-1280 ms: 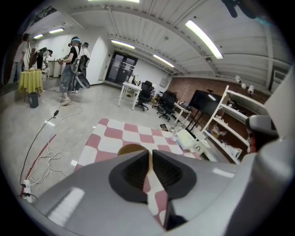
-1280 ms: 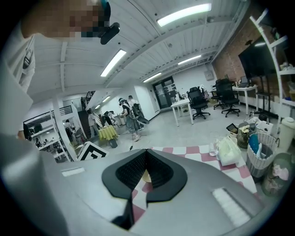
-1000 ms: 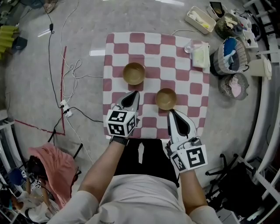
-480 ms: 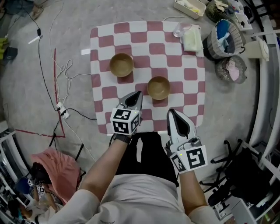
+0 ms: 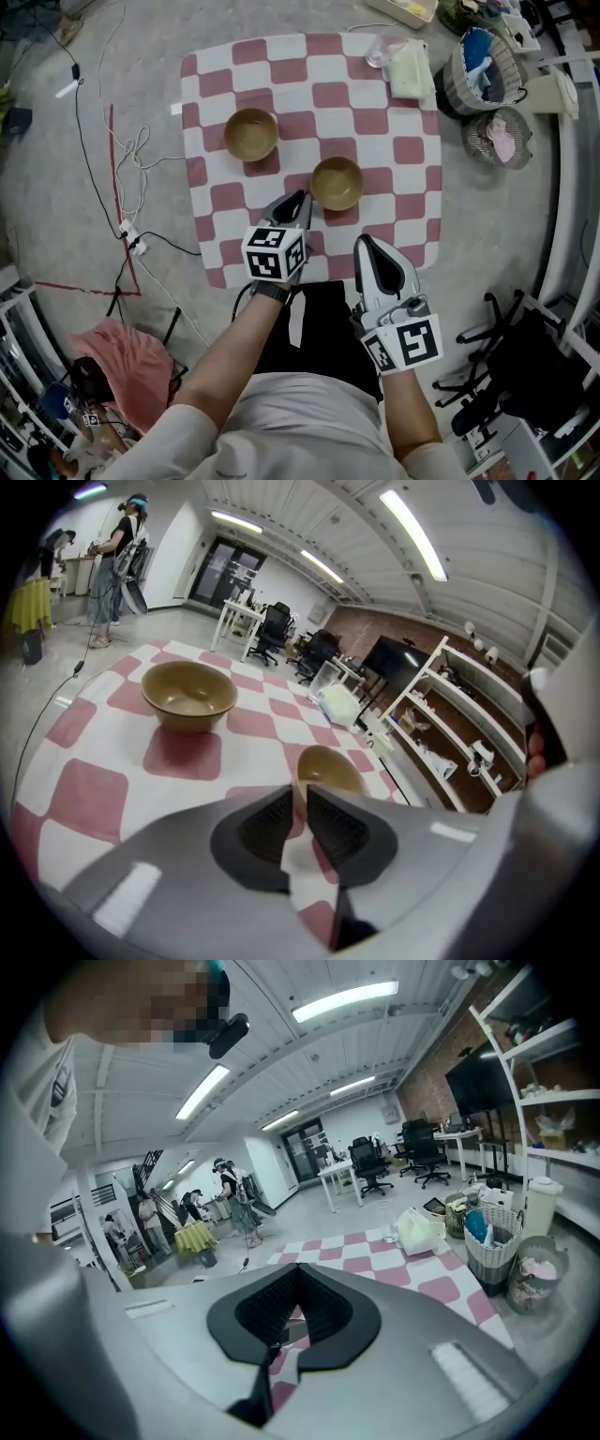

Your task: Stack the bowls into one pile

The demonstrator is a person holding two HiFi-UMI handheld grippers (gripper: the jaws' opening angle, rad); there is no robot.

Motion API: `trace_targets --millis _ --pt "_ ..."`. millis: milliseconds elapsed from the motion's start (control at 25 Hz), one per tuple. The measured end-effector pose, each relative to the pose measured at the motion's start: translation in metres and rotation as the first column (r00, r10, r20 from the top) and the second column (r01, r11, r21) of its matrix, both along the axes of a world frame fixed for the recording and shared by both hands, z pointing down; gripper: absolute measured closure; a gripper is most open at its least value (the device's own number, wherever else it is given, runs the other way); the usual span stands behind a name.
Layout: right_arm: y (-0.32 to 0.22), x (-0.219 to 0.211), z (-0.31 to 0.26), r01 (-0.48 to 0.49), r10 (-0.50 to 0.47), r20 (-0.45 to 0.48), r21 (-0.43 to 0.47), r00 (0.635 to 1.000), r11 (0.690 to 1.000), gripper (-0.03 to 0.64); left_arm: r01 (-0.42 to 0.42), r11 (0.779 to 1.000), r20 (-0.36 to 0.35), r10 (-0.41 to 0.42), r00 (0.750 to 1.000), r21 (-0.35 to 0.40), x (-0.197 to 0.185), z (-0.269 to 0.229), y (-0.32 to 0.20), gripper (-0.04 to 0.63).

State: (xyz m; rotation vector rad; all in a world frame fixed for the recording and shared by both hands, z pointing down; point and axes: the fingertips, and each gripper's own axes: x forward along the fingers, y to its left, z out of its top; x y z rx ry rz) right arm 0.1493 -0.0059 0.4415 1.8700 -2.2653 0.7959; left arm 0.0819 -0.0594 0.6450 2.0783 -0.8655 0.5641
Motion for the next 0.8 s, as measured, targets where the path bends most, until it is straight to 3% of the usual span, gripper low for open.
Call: trace_targets --millis 400,800 --pt "-0.005 -0.007 0.011 0.028 -0.028 0.009 0.016 1.0 0.999 0.607 0.08 0.995 -0.056 -0.083 0.995 -0.065 0.011 0.012 -0.003 0.58" --pt "-0.009 -0.002 0.015 0.032 -0.032 0.012 0.007 0.999 0.999 0.607 0.116 0.987 -0.064 -0.124 0.99 -0.108 0.018 0.022 -0.006 0.577"
